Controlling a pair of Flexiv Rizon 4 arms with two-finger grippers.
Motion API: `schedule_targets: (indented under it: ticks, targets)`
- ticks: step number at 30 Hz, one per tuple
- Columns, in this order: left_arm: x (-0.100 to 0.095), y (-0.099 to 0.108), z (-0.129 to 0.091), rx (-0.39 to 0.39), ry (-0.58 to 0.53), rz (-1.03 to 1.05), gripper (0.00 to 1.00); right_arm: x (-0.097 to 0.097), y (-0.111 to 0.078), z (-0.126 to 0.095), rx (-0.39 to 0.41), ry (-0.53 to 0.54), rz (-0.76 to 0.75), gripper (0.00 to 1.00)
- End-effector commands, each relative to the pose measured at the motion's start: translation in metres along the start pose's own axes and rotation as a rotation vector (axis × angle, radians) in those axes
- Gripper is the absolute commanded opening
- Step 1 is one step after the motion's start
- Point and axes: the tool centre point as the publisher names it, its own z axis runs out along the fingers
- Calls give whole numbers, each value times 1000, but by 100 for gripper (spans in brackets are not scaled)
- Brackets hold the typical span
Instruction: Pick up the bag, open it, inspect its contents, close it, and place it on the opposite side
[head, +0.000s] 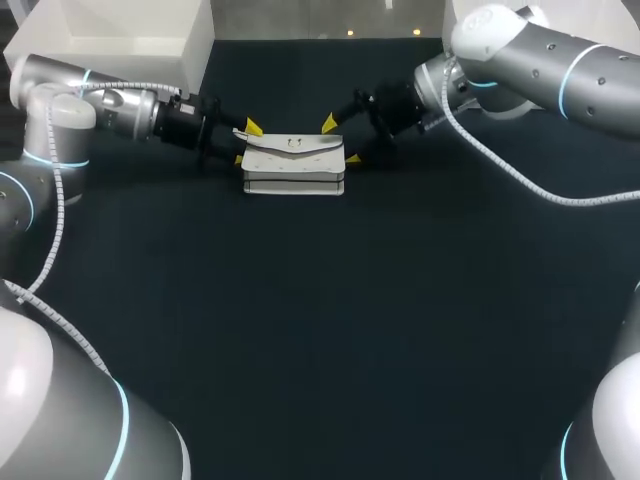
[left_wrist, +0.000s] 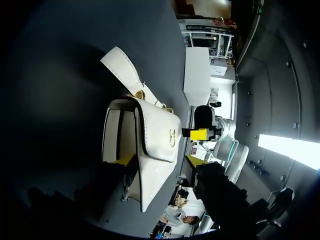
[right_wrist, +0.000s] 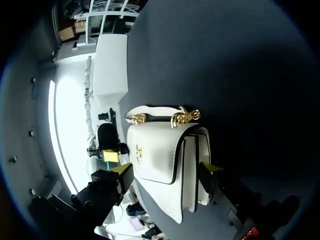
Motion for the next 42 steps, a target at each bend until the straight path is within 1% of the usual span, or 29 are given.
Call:
schedule_targets:
  ticks: [1, 2, 5, 8, 9, 11, 13, 15, 17, 18, 19, 22, 25, 28, 33, 36, 42]
  targets:
    - [-6, -9, 1, -29, 6, -6, 65, -3, 7, 5, 67, 6, 8, 82]
    - [-7, -9, 1, -28, 6, -8, 64, -4, 7, 6, 69, 10, 10, 81]
    - [-10, -10, 1, -22, 6, -16, 62, -6, 8, 9, 75, 24, 19, 71]
    - [-11, -10, -2, -15, 7, -19, 62, -4, 7, 6, 68, 31, 19, 69]
    - [-11, -10, -3, -14, 7, -19, 61, -3, 6, 4, 63, 31, 15, 65]
    - [-11, -10, -4, -11, 8, -20, 60, -2, 6, 2, 61, 29, 14, 64]
    - [-11, -10, -4, -9, 8, -21, 52, -2, 6, 2, 61, 26, 16, 52]
    - [-11, -10, -4, -10, 6, -22, 49, -5, 6, 3, 65, 21, 23, 48]
    - [-11, -10, -4, -11, 7, -23, 51, -8, 5, 3, 70, 16, 29, 51]
    - [-11, -10, -4, -11, 7, -23, 53, -9, 4, 1, 69, 13, 32, 60]
    - [-11, -9, -4, -11, 7, -22, 54, -11, 3, -1, 64, 19, 35, 65]
    - [-9, -9, -5, -8, 4, -18, 54, -11, 2, -8, 53, 22, 35, 60]
    - [-9, -10, -5, -6, 4, -17, 53, -8, 1, -8, 53, 23, 29, 50]
    - [-9, -11, -3, -4, 0, -18, 48, -6, 1, -4, 70, 23, 21, 47]
    - [-9, -11, -3, 0, -7, -20, 50, -4, -1, -5, 71, 26, 15, 46]
    - [-9, -11, -3, 2, -8, -20, 50, -3, -4, -3, 88, 25, 8, 45]
    - [-14, -13, 1, 9, -13, -26, 53, -5, -3, 14, 136, 26, 11, 44]
